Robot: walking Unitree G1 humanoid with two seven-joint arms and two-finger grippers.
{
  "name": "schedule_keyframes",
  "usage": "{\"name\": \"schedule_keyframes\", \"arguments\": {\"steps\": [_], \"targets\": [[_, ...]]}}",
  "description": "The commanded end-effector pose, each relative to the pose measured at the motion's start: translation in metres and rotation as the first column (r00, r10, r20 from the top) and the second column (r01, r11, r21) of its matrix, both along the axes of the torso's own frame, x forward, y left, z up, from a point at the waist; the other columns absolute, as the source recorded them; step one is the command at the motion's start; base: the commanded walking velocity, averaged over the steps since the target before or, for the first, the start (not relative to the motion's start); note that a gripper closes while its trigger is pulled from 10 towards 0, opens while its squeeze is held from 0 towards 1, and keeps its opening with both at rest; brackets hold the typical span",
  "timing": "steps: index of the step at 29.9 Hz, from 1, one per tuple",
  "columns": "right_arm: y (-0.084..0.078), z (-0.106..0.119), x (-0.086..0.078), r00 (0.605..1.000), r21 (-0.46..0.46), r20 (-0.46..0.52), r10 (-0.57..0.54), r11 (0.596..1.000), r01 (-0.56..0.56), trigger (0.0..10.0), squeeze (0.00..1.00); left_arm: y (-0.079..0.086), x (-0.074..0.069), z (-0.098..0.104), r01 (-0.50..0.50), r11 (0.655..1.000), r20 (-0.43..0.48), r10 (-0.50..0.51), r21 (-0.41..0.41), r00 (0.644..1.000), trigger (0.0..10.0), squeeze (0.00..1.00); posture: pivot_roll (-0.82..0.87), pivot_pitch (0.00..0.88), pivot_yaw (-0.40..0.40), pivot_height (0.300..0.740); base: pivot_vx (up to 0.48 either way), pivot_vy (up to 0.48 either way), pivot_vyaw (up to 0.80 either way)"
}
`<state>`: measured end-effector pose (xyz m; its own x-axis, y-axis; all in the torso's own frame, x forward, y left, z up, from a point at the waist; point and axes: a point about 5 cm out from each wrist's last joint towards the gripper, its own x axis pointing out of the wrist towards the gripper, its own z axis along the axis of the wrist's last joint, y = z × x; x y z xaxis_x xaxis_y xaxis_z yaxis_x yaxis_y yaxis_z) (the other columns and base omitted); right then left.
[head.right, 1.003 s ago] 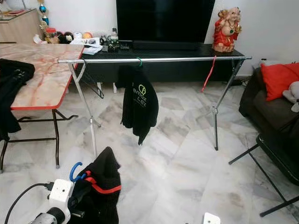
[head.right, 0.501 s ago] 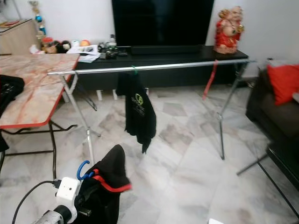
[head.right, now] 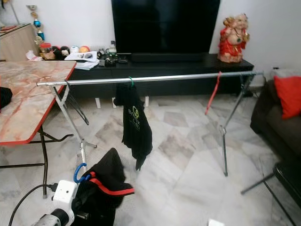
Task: Hang hanger
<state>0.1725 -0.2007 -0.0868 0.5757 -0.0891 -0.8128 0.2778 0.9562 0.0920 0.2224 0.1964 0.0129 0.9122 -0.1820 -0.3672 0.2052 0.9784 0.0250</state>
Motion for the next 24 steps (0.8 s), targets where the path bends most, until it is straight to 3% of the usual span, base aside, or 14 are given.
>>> {"name": "schedule_keyframes", "arguments": {"steps": [1, 16, 24], "targets": [[0.0014, 0.0005, 0.0016, 1.000, -0.002, 0.002, 0.015, 1.000, -0.015, 10.0, 0.00, 0.0029, 0.0038, 0.0063, -0.015, 1.000, 0.025, 0.015, -0.002, 1.000, 10.0, 0.00, 0.11, 0.000, -0.024, 0.740, 0.390, 0.000, 0.00], [0.0018, 0.0008, 0.0022, 1.000, 0.007, 0.011, 0.008, 1.000, -0.008, 10.0, 0.00, 0.0019, 0.0028, 0.0069, -0.016, 1.000, 0.022, 0.016, 0.006, 1.000, 10.0, 0.00, 0.11, 0.000, -0.024, 0.740, 0.390, 0.000, 0.72], [-0.0042, 0.0005, -0.0003, 1.000, 0.007, 0.001, -0.014, 1.000, 0.014, 10.0, 0.00, 0.0043, 0.0049, 0.0071, -0.037, 0.999, 0.024, 0.036, 0.025, 0.999, 10.0, 0.00, 0.11, 0.000, -0.026, 0.740, 0.031, 0.000, 0.00]]}}
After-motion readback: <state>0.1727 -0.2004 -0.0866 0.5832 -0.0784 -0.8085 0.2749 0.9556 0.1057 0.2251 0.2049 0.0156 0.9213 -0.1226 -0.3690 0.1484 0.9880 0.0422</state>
